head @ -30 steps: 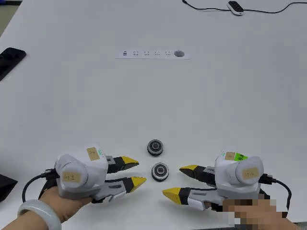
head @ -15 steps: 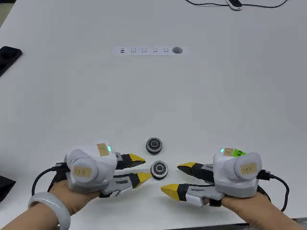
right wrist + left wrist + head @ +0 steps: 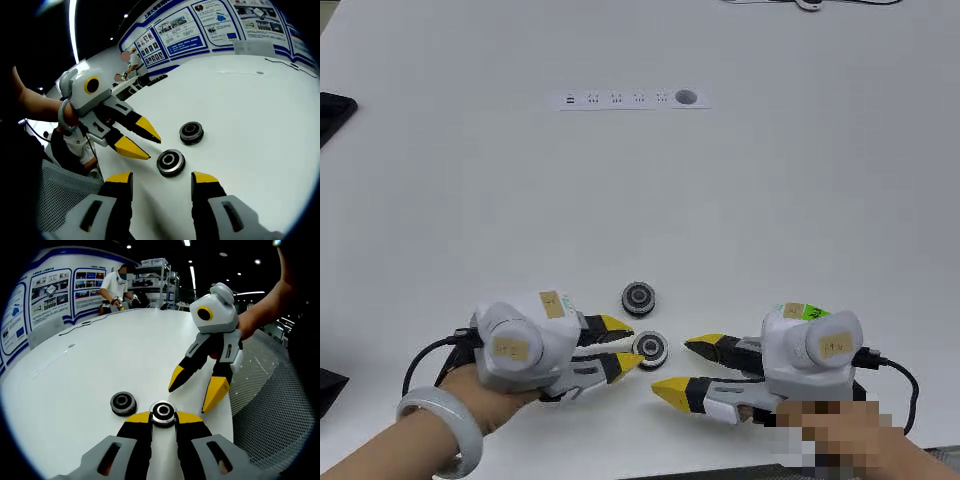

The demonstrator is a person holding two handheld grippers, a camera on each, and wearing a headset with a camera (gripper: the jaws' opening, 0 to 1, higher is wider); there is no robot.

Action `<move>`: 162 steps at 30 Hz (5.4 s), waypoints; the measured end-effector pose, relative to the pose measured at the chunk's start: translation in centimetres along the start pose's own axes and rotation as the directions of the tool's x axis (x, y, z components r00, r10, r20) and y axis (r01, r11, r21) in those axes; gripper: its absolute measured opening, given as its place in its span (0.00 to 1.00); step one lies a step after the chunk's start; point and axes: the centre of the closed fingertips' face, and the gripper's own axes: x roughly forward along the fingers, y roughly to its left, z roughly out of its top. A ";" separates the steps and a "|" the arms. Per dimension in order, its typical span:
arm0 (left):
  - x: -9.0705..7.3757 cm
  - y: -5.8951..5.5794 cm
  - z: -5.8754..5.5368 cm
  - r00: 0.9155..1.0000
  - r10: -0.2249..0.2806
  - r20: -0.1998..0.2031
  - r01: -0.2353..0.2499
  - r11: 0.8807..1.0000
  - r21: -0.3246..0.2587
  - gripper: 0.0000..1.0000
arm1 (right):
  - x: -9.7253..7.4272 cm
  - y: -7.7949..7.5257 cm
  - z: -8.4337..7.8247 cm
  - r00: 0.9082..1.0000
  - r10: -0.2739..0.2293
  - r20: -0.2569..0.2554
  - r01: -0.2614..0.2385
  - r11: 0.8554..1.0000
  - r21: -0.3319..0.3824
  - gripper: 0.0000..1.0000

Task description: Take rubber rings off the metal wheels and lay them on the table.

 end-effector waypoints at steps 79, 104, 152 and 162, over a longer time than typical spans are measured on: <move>2.5 0.0 -0.6 0.997 -0.036 -0.071 0.043 0.994 0.102 0.12 | 1.4 -1.4 1.8 0.988 0.044 0.145 -0.087 0.948 0.305 0.38; 2.6 0.2 -0.8 0.997 -0.035 -0.066 0.041 0.994 0.100 0.12 | 1.9 -1.4 1.8 0.984 0.096 0.150 -0.156 0.872 0.463 0.38; 2.4 -0.1 -0.8 0.998 -0.036 -0.059 0.041 0.995 0.090 0.12 | 1.2 -1.9 0.6 0.993 0.103 0.059 -0.119 0.866 0.485 0.15; 2.3 -0.1 -0.8 0.998 -0.036 -0.059 0.042 0.995 0.091 0.12 | 1.4 -2.4 0.3 0.996 0.085 0.039 -0.093 0.872 0.480 0.08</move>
